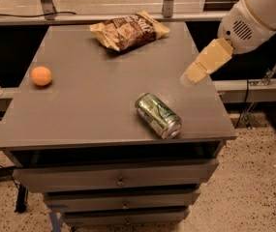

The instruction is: Pick green can

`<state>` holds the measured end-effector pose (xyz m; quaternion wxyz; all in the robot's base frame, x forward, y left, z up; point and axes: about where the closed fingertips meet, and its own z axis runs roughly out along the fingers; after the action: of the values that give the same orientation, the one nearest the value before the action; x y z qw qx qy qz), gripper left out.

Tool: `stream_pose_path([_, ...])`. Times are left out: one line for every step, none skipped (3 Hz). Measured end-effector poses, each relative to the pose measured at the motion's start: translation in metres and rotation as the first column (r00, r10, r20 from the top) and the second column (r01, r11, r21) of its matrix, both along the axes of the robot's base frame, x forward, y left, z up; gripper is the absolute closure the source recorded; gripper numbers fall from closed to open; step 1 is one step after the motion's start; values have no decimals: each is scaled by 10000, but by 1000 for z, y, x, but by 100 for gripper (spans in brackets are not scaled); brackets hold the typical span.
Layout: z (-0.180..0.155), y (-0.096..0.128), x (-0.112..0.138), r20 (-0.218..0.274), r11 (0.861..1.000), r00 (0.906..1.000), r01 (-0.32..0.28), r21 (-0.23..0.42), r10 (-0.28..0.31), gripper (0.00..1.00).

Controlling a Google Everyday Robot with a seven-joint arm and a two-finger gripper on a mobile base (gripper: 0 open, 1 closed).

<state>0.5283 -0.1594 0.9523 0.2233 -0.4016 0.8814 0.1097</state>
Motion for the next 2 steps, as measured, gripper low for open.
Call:
stream_pose_path([-11, 31, -12, -538, 9982, 9985, 135, 584, -104, 0])
stream_pose_path([-27, 61, -18, -1008, 9963, 9949, 186, 839, -101, 0])
